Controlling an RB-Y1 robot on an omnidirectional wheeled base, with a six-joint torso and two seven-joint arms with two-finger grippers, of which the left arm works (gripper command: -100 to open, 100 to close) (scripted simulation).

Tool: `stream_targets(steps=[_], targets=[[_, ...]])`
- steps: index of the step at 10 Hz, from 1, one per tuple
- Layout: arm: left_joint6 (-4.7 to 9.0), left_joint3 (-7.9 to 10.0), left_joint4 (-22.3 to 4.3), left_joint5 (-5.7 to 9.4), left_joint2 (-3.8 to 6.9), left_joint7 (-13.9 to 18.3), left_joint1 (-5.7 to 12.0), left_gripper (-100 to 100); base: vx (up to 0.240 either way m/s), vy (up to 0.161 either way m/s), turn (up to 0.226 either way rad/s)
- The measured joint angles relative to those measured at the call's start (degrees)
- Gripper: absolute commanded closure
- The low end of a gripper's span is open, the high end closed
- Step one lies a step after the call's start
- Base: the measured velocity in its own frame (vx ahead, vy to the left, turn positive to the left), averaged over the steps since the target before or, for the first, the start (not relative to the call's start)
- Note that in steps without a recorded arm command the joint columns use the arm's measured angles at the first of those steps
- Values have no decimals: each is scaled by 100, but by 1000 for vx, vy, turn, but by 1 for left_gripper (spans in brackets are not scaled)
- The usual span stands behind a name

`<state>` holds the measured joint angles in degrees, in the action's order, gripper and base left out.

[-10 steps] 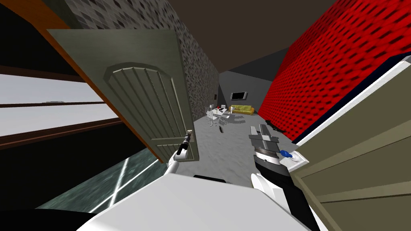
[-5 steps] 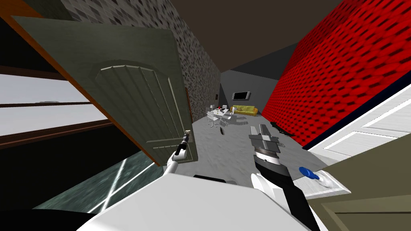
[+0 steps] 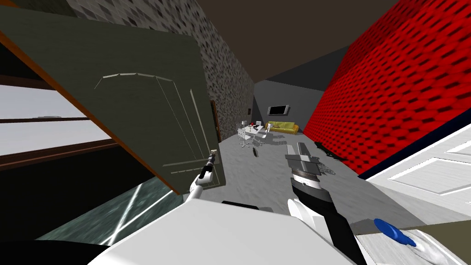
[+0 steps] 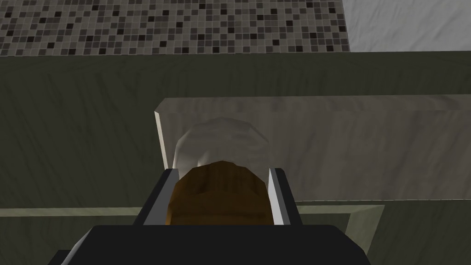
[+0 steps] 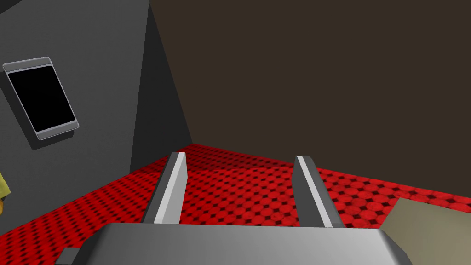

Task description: Push the door open

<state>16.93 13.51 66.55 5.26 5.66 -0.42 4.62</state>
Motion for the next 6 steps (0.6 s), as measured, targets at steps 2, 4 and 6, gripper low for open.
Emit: stream_targets(steps=[2,4,6], targets=[[-42,150,83,25,-1,-32,-38,100,211,-72,79],[40,312,-19,51,21,-57,-2,100,195,-79,68],[15,466,44,62,-6,-110,-45,100,220,-75,71]])
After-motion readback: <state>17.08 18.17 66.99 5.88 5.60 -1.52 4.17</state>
